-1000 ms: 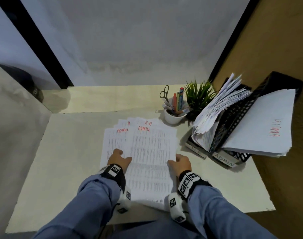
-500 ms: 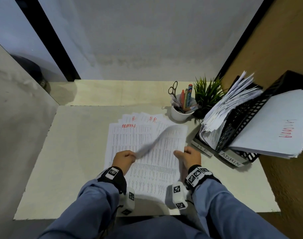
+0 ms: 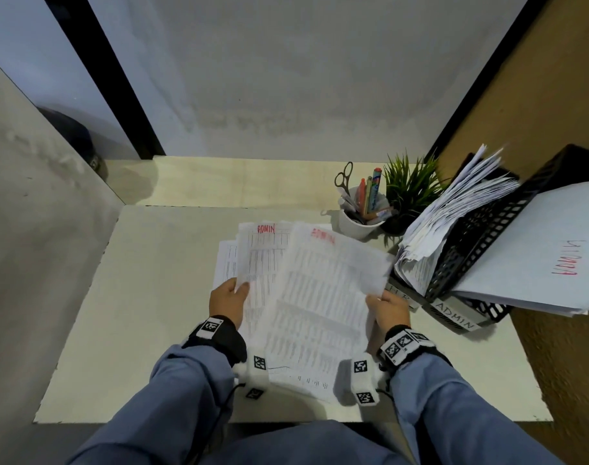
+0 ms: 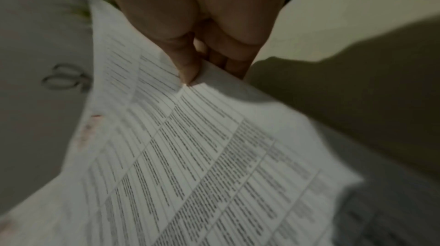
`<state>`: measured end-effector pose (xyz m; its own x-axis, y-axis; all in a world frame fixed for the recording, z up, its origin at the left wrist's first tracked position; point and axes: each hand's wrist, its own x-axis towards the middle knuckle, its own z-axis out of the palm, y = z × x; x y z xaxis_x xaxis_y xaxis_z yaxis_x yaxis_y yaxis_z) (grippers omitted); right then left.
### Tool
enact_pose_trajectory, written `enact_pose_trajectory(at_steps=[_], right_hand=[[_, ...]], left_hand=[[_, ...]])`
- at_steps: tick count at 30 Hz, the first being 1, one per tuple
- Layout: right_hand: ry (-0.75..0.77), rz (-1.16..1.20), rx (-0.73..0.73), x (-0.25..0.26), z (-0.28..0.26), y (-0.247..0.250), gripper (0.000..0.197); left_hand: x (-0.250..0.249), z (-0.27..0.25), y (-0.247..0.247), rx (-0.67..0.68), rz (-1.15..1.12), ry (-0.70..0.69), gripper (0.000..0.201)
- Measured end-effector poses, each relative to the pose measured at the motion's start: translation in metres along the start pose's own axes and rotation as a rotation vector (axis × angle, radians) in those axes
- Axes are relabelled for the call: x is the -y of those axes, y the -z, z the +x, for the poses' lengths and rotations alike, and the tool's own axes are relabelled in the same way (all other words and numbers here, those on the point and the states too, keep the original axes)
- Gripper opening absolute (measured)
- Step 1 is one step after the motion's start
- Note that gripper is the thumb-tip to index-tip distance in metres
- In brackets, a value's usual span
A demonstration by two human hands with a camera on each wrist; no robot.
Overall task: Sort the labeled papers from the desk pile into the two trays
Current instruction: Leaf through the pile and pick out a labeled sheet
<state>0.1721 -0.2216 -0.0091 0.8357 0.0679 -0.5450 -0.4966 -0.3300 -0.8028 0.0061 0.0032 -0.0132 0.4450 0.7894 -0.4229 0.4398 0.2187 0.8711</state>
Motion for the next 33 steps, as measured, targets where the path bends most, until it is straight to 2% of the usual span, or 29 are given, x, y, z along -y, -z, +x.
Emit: enact_pose_trajectory(at_steps=[3,9,14,17,18,19,21,23,25,27,29,32,33], right_hand=[[-0.114,0.115,-0.1,-0.01,0.01,0.009,0.026],[-0.097,0.188,-0.035,0.003,-0.004,0.003,0.025],[0.006,0.169,0.082,0.017,-0.02,-0.017,0.035],[-0.041,0.129,0.113,0.013,-0.016,-0.023,0.03],[-0.069,0.106,0.127,0.012,-0.014,-0.023,0.026],[-0.097,0.059,0.132,0.01,-0.01,-0.023,0.025],[-0.128,-0.019,0.139,0.008,-0.009,-0.024,0.029],[-0.12,0.009,0.125,0.001,-0.006,-0.026,0.038],[-0.114,0.115,0.114,-0.008,-0.005,-0.028,0.046],[-0.107,0.154,0.128,-0.012,-0.006,-0.027,0.05],[-0.111,0.113,0.132,-0.011,-0.006,-0.024,0.046],[-0.102,0.071,0.139,-0.01,-0.006,-0.023,0.047],[-0.102,0.058,0.142,-0.01,-0.008,-0.023,0.047]], left_hand=[[0.002,0.007,0.013,0.011,0.059,-0.018,0.019],[0.002,0.008,0.01,0.023,-0.014,0.008,0.026],[0.003,0.0,-0.009,0.261,0.02,0.083,0.039],[0.007,-0.001,-0.013,0.304,0.042,0.113,0.042],[0.01,0.002,-0.012,0.277,0.031,0.117,0.043],[0.008,0.002,-0.009,0.19,0.076,0.107,0.043],[0.006,0.008,0.0,-0.107,0.293,0.088,0.042],[0.007,0.013,0.01,-0.301,0.427,0.113,0.047],[0.013,0.016,0.015,-0.347,0.365,0.229,0.061],[0.015,0.013,0.018,-0.304,0.276,0.302,0.07],[0.019,0.012,0.021,-0.247,0.273,0.279,0.061],[0.022,0.008,0.025,-0.179,0.264,0.07,0.017],[0.022,0.005,0.025,-0.14,0.243,0.024,0.008]])
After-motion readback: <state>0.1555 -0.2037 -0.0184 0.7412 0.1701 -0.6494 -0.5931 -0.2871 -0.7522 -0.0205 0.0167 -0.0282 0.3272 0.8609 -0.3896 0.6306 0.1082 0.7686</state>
